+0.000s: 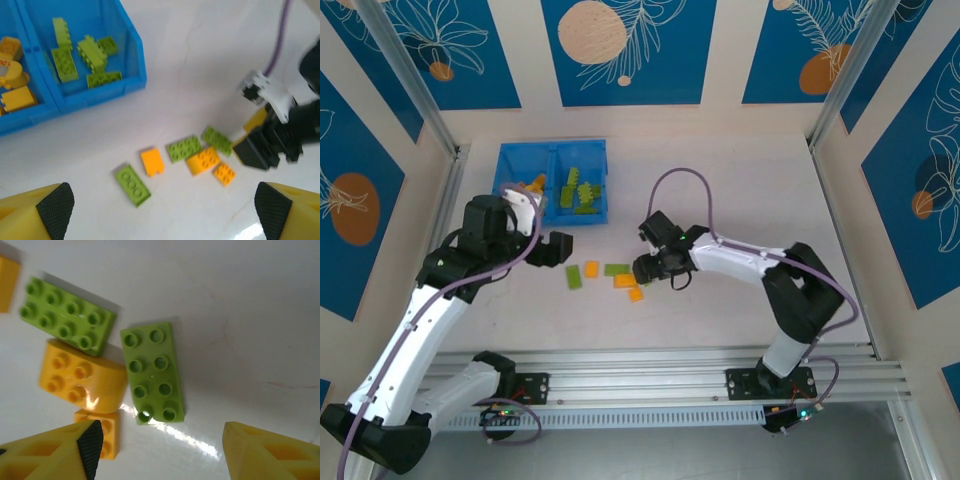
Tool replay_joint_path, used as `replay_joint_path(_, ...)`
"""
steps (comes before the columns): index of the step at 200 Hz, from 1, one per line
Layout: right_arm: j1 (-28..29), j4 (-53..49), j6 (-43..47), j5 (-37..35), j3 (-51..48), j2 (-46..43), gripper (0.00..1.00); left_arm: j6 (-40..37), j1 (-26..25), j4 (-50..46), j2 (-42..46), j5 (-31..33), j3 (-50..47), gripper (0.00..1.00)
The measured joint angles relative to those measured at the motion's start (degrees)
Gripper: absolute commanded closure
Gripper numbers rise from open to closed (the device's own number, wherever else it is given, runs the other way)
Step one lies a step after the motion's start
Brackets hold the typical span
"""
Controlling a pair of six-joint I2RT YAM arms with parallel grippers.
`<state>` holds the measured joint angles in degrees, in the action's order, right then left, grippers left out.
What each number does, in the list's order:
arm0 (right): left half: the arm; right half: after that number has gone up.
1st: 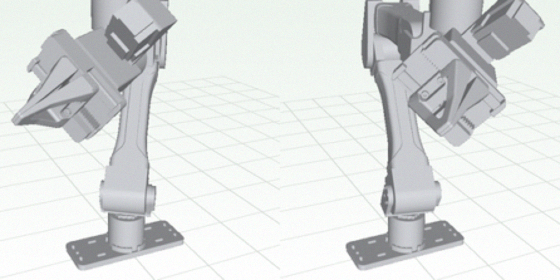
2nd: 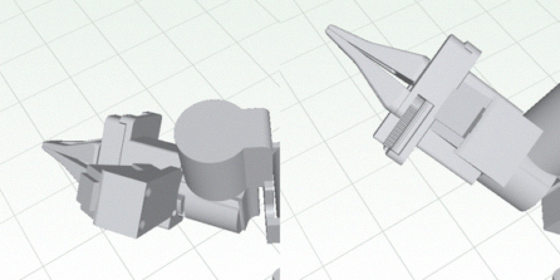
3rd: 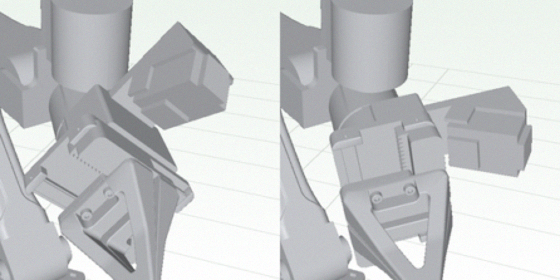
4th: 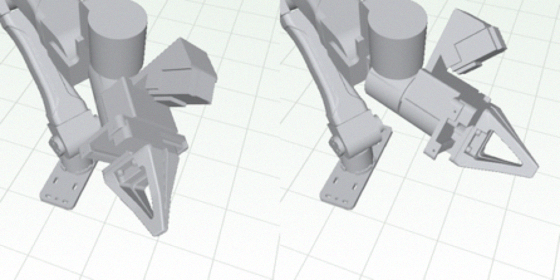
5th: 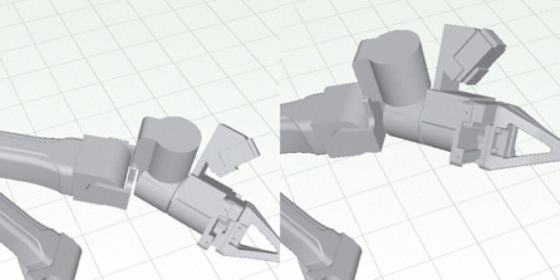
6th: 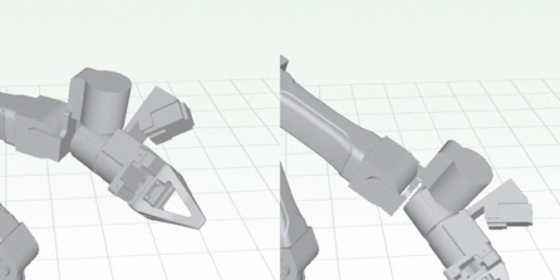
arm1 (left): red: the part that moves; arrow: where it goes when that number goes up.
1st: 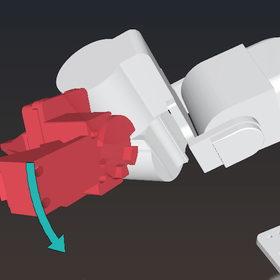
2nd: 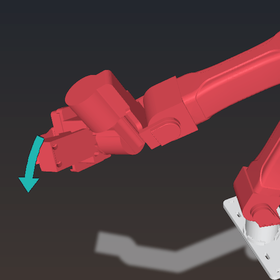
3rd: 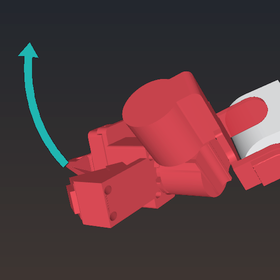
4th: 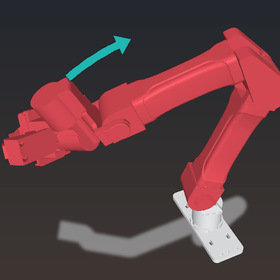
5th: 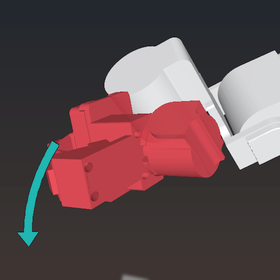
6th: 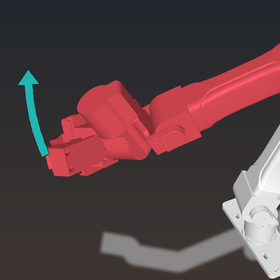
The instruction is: Sort the legos into containers by color
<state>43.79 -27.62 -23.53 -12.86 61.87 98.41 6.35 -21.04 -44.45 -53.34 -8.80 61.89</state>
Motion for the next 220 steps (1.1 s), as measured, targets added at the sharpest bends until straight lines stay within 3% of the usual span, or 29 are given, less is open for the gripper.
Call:
replay_joint_path(29, 1.1, 0.2, 2.4, -1.3, 1.8, 5.6, 0.39, -4.1, -0.1, -2.3, 0.0, -2.0, -2.1, 0.01)
replay_joint_path(88, 3.0, -2.9, 3.1, -8.2, 5.1, 8.6, 0.71, -6.8, -0.1, -1.4, 0.0, -0.6, -5.6, 0.01)
replay_joint_path(125, 3.5, -2.9, 1.5, -9.7, 4.6, 6.4, 0.74, -6.8, -0.1, -0.2, 1.6, 0.4, -7.7, 0.00)
replay_joint_path(178, 7.2, -0.8, -0.5, -9.0, 9.0, -11.0, 0.74, -6.8, -0.1, 3.8, 9.5, 0.6, -9.4, 0.00)
replay_joint_path(220, 11.0, 5.0, 0.9, -8.5, 23.6, -5.4, 0.74, -4.7, -0.1, 4.9, 13.7, 11.4, -10.1, 0.00)
